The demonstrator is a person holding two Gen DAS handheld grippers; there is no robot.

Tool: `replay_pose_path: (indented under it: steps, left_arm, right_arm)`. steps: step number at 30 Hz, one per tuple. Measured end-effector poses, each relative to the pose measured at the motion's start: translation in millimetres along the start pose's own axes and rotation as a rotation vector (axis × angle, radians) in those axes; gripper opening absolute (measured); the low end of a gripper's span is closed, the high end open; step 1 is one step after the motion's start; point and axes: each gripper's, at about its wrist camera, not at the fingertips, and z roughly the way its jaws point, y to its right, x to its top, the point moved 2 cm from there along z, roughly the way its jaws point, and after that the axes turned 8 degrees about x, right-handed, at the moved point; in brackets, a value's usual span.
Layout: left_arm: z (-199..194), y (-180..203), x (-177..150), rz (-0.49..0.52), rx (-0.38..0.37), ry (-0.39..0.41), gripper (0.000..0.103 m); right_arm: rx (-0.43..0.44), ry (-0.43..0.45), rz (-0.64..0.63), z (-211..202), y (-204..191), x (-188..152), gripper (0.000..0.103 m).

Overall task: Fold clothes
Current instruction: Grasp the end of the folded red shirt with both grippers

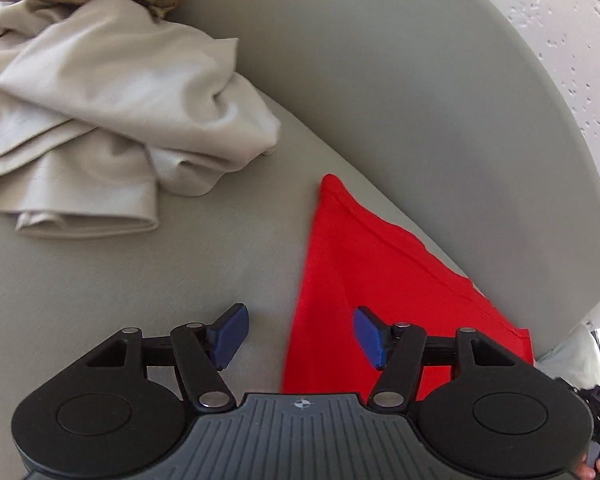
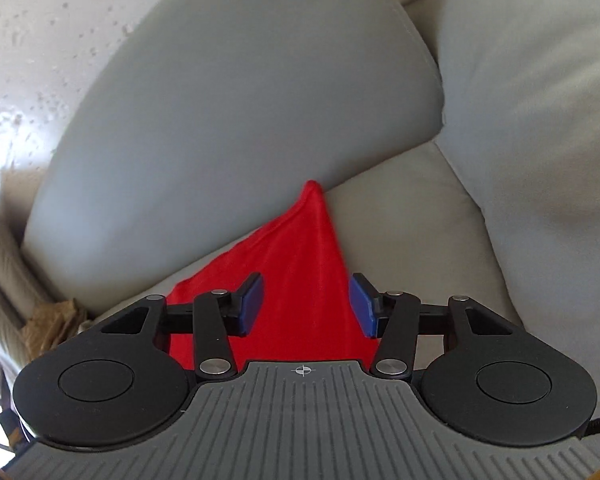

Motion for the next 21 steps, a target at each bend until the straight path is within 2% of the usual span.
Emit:
replay_pose_path:
  steps: [3,5,7,8,10,12,14,15,16,17,18,19,21]
  left_arm:
    - [12,6,17,0.068,-0.132,-0.036,0.058]
    - [22,6,28,0.041,-0.206,-0.071,0.058]
    - [32,7,34,0.019,-0.250,-0.086,0.057]
    - [37,9,37,0.010,-0.267,-0.089,0.057]
    - [46,12,42,-0.004,-0.295,-0.090,0.057]
    - [51,14,46,-0.014,-0.280,-0.067,0.057]
    - [53,14,49,-0.061,-0.256,-0.048,0.055]
    - [53,15,50,-0.088,-0.237,-0.037,0.050]
    - [52,16,51,-0.102,-0.210,-0.029,0.031]
    - [50,19,50,-0.086,-0.164,-0.020,0.019]
    - [46,24,48,-0.050,-0.123,-0.007,0.002]
    - [40,29,46,-0.011,-0.098,0.009,0.002]
    - [21,37,41,0.032,-0.094,0.039,0.002]
  right_arm:
    - [0.055,-0.023,0.067,29,25,16,0.050]
    - [0.149,-0.055,0.124,47,39,23,0.050]
    - [0.224,-0.056,0.150,58,46,31,0.049]
    - [0.247,-0.064,0.157,64,49,35,0.045]
    - [0.269,-0.075,0.170,76,54,40,0.029]
    - [0.260,-0.080,0.188,86,59,44,0.008]
    - [0.271,-0.091,0.227,92,64,49,0.006]
    - [0.273,-0.098,0.243,94,65,51,0.006]
    - [0.263,-0.104,0.245,95,63,52,0.006]
    - [0.241,-0.107,0.236,95,59,53,0.006]
    - [0.213,-0.107,0.213,95,53,54,0.006]
    - [0.170,-0.099,0.162,93,43,54,0.006]
    - [0.085,-0.074,0.050,85,18,50,0.007]
